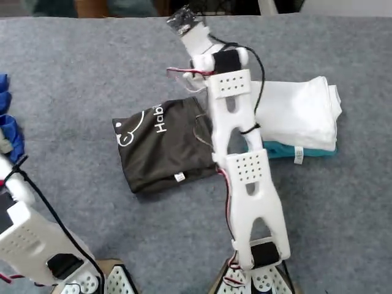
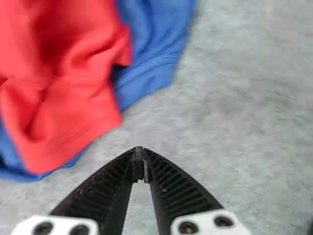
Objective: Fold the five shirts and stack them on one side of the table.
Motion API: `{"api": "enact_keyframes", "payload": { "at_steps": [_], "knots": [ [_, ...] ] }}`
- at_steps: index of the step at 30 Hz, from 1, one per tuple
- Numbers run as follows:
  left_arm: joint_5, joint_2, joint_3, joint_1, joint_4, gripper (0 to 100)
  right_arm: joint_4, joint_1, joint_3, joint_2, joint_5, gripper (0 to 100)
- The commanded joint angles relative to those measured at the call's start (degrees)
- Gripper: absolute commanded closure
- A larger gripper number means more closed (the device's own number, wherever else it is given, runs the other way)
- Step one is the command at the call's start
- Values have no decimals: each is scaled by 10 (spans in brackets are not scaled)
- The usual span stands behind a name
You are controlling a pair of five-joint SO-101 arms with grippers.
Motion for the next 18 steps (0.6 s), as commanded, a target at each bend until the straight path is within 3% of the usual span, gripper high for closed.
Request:
{"api": "enact_keyframes", "payload": {
  "at_steps": [1,5,12,18],
  "knots": [
    [-3,-32,-10,72,-2,971,28,-8,-19,-63,-5,977],
    [0,-32,-7,161,-1,971,28,-7,104,-161,-67,977],
    [1,-32,-4,250,-1,971,17,5,534,-404,-140,977],
    [1,-26,-4,336,-5,971,-113,7,793,-513,-153,977]
  ]
}}
